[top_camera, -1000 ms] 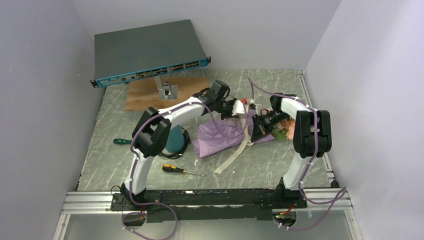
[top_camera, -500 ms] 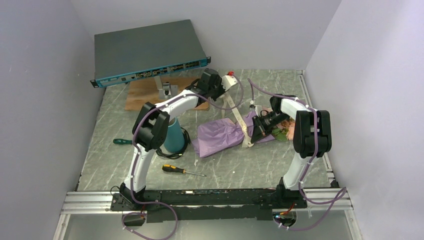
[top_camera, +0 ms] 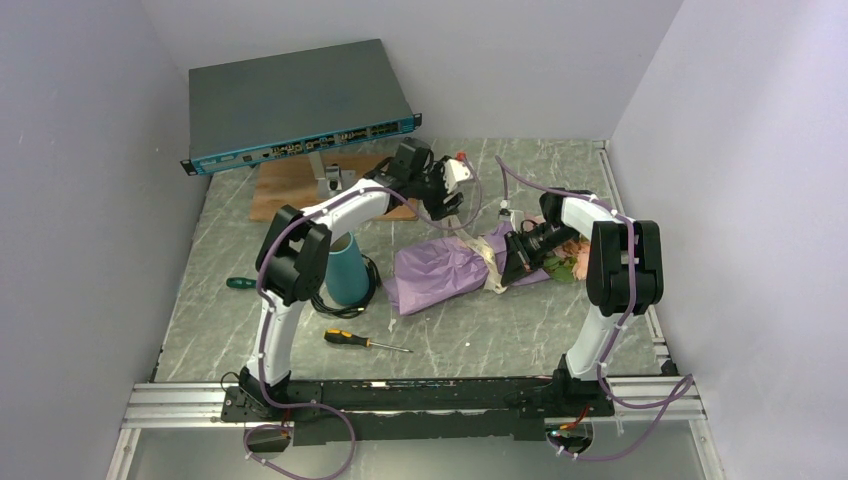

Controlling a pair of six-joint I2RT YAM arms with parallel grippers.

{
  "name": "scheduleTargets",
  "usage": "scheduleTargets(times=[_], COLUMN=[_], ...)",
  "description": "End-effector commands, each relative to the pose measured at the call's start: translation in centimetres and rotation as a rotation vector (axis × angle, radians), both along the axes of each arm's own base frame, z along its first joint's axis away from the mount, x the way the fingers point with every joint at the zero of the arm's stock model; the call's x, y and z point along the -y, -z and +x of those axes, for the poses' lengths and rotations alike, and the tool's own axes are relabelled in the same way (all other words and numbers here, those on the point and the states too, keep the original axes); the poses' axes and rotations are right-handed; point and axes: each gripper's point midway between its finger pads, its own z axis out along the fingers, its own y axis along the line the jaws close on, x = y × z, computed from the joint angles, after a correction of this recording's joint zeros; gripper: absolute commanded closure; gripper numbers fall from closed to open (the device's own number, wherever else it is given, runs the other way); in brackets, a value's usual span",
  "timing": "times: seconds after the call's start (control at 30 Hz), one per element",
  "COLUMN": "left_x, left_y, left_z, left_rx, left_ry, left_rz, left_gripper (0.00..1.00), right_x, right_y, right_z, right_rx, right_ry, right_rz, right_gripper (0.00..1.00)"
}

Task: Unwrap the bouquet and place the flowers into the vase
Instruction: Untie the ribbon from the wrapping paper.

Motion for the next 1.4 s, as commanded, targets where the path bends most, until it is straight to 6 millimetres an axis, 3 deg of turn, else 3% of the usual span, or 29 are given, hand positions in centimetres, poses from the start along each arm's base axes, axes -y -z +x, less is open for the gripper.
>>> scheduleTargets(times=[0.0,0.23,0.33,0.57,0.77,1.0,1.1,1.17,1.23,1.37], left_x=[1.7,3.6,4.4,5.7,6.3,6.2,5.4,4.9,4.5,4.4], left_y=[-4.6,-5.0,-3.8,-1.1,0.2,2.8,2.2,0.7,-1.5,-3.1], left_z=[-7.1,-10.6,-12.1,-13.3,-12.5,-8.9,-6.7,-5.8,-6.2,-8.7], left_rx=[0.020,-0.041,-0.032,0.018,0.059,0.096,0.109,0.103,0.094,0.116], left_ry=[0.402,0.582,0.640,0.674,0.636,0.474,0.402,0.384,0.426,0.519], left_rz=[-0.093,-0.121,-0.070,0.021,0.050,0.154,0.144,0.098,0.009,-0.048], left_gripper=[0.30,0.33,0.34,0.34,0.36,0.58,0.61,0.57,0.51,0.44], right_x=[-0.4,-0.4,-0.5,-0.5,-0.5,-0.4,-0.4,-0.4,-0.4,-0.4], right_y=[-0.9,-1.0,-1.0,-1.1,-1.1,-1.0,-0.9,-0.9,-0.9,-0.9], right_z=[0.8,1.0,1.0,1.1,1.1,1.1,0.9,0.8,0.8,1.0], right_rx=[0.044,0.041,0.038,0.037,0.036,0.034,0.032,0.029,0.031,0.030], right_ry=[0.006,0.011,0.013,0.015,0.013,0.010,0.009,0.010,0.011,0.013], right_rz=[0.039,0.039,0.040,0.041,0.039,0.035,0.034,0.034,0.036,0.037], right_gripper=[1.00,1.00,1.00,1.00,1.00,1.00,1.00,1.00,1.00,1.00])
